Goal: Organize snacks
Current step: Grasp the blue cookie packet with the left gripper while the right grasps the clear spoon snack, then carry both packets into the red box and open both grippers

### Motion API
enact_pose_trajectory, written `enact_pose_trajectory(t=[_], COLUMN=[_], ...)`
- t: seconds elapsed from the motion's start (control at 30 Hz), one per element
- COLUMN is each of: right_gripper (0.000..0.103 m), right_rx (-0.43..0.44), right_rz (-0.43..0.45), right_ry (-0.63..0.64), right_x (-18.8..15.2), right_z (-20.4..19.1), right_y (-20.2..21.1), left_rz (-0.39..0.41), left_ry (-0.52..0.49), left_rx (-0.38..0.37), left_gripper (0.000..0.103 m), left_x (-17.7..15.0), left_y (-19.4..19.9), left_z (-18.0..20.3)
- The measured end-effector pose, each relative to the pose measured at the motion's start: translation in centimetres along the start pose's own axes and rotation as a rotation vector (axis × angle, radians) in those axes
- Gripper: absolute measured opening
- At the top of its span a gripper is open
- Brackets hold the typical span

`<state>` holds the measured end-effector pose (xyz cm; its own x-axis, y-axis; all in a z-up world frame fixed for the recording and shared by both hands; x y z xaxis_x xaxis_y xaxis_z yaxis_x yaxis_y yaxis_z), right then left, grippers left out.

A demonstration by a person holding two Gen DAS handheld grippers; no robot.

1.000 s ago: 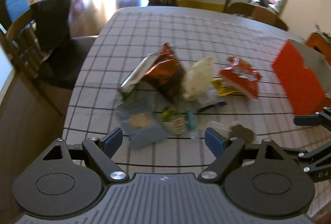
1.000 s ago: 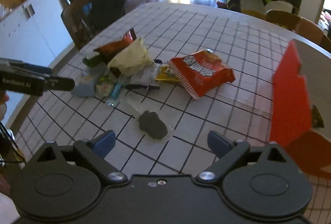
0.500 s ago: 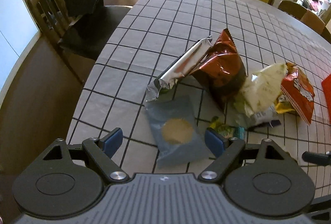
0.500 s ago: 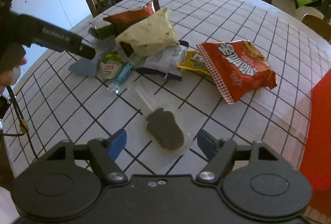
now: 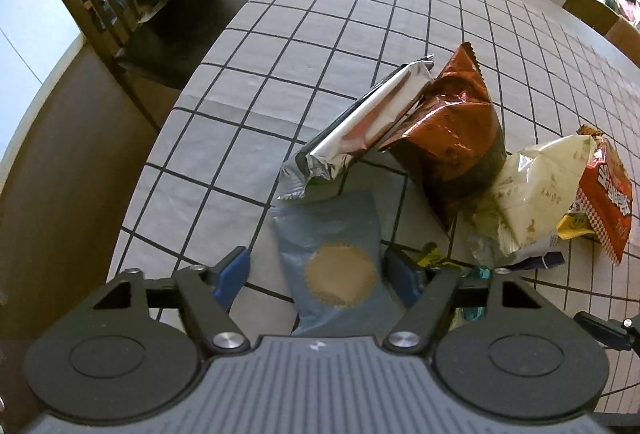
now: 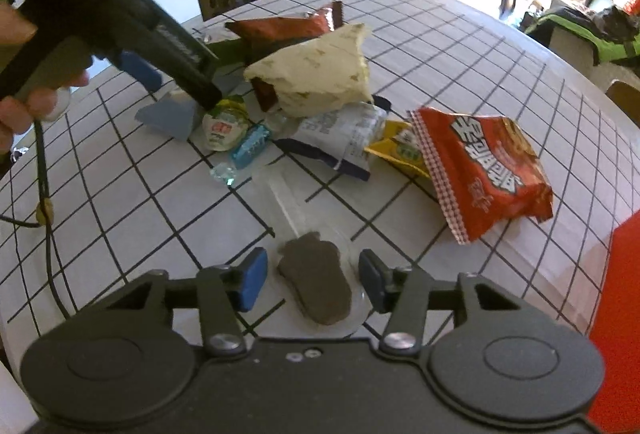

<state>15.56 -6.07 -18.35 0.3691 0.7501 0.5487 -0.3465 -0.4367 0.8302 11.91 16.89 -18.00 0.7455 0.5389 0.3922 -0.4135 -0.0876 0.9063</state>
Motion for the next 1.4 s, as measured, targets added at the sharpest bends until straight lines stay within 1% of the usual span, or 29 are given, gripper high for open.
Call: enact_pose_trajectory(t=[0.07,0.1,0.13,0.3,0.4,0.43,0.67,0.9,1.07,1.27,1.4], right_gripper=[0.048,0.042,0.042,0.040,0.040,0.040,0.040,0.040,0.040,0.040,0.040], right_rx=[0.000,0.000,-0.001,-0.006,-0.008,-0.008,-0.018,-0.033,-0.079,-0.138,-0.196], right_rz=[0.008,0.010,0.014,0.016,0.008,0.006,-0.014,0.003,0.042,0.102,0.158], right_ry=[0.005,0.005,0.003,-0.019,-0.061,-0.079,-0.190,-0.293,-0.344,-0.421,-0.469], right_x=[0.0,0.0,0.0,-0.2,-0.5,-0.6,-1.9,-3.3,-3.7,-4.0,-4.0], right_z=[-0.2,-0.2,-0.2,-0.2,0.0,0.2,0.8,1.1,1.3,2.3,3.8], right_y=[0.1,0.0,0.1,0.3,0.5,0.6,1.6,3.8,5.9,9.2,12.0], left_rz=[0.005,0.008,0.010,0.013,0.012,0.011,0.012,0.030,0.070,0.111,0.154], left_ry=[-0.021,-0.030,-0.035,-0.040,-0.030,-0.026,-0.035,-0.080,-0.146,-0.210,-0.257], left_rx=[0.018,0.025,0.023,0.005,-0.011,-0.016,-0.062,-0.107,-0.126,-0.191,-0.232], left_gripper=[0.058,0.056,0.055,0.052,0.050,0.046,0.045,0.045,0.045,0.045,0.045], left_x=[-0.3,-0.3,-0.5,-1.3,-1.7,-1.9,-3.3,-4.8,-5.3,-5.2,-4.8], left_y=[0.4,0.4,0.6,1.3,1.6,1.8,2.7,4.6,7.1,9.5,11.2], left_z=[0.3,0.2,0.3,0.0,-0.4,-0.5,-1.0,-0.3,1.1,3.4,5.6])
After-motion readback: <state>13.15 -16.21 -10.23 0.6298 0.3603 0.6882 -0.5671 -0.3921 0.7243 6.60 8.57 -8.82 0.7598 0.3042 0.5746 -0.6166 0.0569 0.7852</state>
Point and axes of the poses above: each gripper's, at about its wrist camera, not at the fingertips, and y roughly against the way its jaws point, z to its right, x to its top, the point moved 3 cm from there along -y, roughly the way its jaws point, and after that the axes turned 8 degrees about -x, right-handed, at the moved point
